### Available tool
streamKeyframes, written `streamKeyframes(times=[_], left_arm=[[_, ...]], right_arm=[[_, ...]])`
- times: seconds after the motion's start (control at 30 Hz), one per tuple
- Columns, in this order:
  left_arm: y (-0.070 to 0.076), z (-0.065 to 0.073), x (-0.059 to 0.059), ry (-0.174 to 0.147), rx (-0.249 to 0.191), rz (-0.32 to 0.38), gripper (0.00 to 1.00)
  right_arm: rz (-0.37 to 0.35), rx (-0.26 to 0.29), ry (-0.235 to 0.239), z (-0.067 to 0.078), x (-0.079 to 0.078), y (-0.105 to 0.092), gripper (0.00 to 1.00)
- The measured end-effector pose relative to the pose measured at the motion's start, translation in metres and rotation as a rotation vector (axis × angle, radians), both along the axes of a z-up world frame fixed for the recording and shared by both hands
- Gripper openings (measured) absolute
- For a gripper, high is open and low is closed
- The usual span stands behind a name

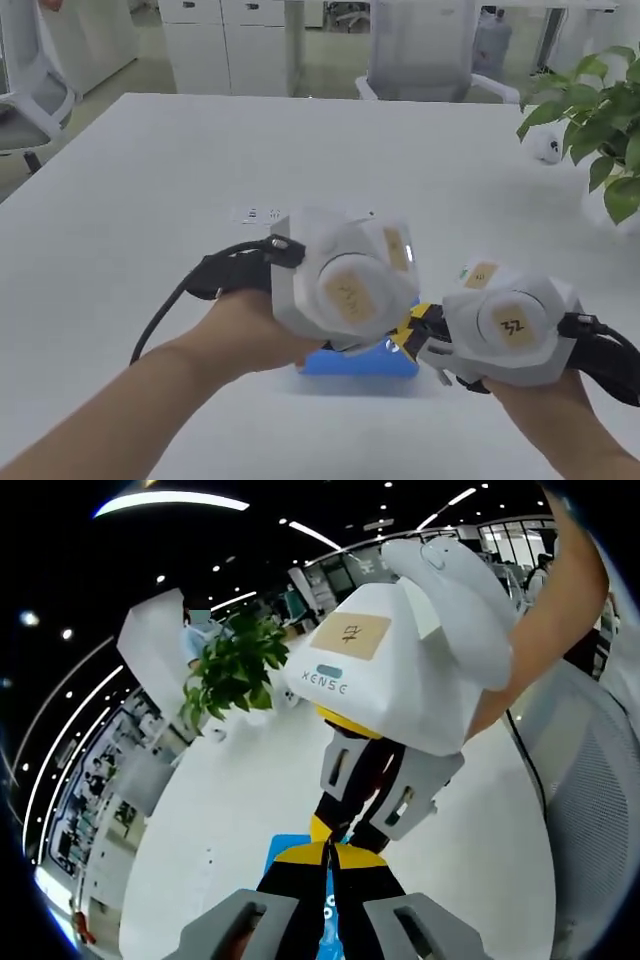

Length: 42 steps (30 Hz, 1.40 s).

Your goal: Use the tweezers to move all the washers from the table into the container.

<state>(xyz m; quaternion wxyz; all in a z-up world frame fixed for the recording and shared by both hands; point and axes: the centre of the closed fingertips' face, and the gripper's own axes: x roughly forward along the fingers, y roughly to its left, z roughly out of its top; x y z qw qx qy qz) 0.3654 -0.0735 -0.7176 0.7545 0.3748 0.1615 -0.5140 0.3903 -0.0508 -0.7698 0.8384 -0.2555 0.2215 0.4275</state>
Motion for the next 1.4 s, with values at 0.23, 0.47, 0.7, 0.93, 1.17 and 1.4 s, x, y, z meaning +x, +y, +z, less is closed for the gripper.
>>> streamKeyframes(times=[0.23, 0.47, 0.7, 0.93, 1.17, 1.4], left_arm=[[-0.005, -0.013, 0.005, 0.02, -0.001, -0.001, 0.0], [-0.008, -0.018, 0.008, 0.035, -0.002, -0.006, 0.0], [-0.007, -0.02, 0.007, 0.038, -0.002, -0.004, 0.0], [-0.006, -0.019, 0.007, 0.034, -0.002, 0.002, 0.0], [-0.005, -0.018, 0.007, 0.032, -0.002, 0.005, 0.0], [-0.004, -0.014, 0.004, 0.031, -0.001, 0.01, 0.0]], right_arm=[[-0.003, -0.009, 0.018, -0.013, 0.004, -0.004, 0.02], [-0.014, -0.005, 0.035, -0.019, 0.007, -0.008, 0.02], [-0.016, -0.001, 0.04, -0.02, 0.005, -0.007, 0.03], [-0.015, 0.0, 0.035, -0.019, 0.006, -0.006, 0.03], [-0.013, 0.0, 0.032, -0.018, 0.006, -0.005, 0.03], [-0.006, -0.003, 0.018, -0.015, 0.004, -0.003, 0.03]])
